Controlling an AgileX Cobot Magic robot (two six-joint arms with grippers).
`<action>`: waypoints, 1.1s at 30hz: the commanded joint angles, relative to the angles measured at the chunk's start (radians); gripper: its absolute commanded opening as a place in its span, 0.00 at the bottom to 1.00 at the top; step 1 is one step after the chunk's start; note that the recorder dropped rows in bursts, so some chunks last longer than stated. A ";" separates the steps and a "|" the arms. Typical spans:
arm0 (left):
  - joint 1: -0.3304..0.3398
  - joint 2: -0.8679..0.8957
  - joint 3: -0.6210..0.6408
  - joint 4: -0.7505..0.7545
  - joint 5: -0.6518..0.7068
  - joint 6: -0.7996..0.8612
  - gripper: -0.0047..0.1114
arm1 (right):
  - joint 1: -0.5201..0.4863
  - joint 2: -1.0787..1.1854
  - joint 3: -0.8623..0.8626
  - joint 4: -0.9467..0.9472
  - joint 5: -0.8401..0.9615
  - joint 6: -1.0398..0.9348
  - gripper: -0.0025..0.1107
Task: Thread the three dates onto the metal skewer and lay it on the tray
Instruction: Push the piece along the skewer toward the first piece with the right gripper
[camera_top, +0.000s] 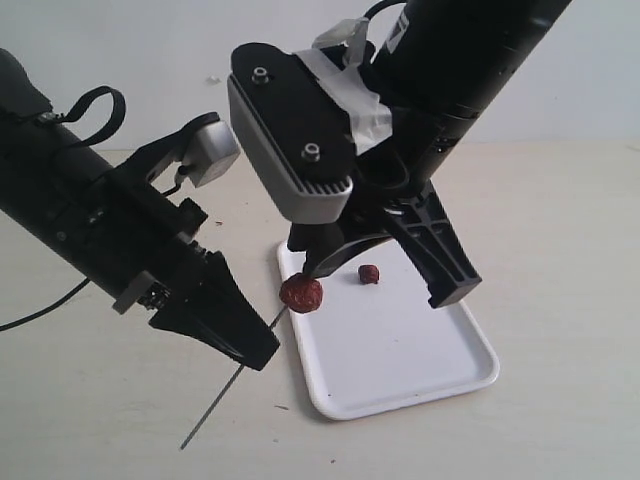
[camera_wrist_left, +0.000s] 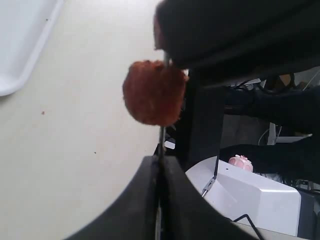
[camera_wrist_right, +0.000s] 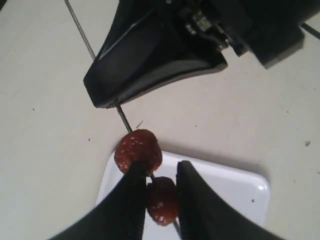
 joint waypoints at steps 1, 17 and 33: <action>-0.004 0.001 -0.004 0.010 -0.036 -0.022 0.04 | 0.007 -0.003 -0.002 0.039 -0.012 0.004 0.21; -0.004 0.001 -0.004 0.010 -0.036 -0.022 0.04 | 0.007 -0.003 -0.002 0.041 -0.038 0.004 0.21; -0.004 0.001 -0.004 0.010 -0.036 -0.022 0.04 | 0.007 -0.003 -0.002 -0.012 -0.036 0.005 0.22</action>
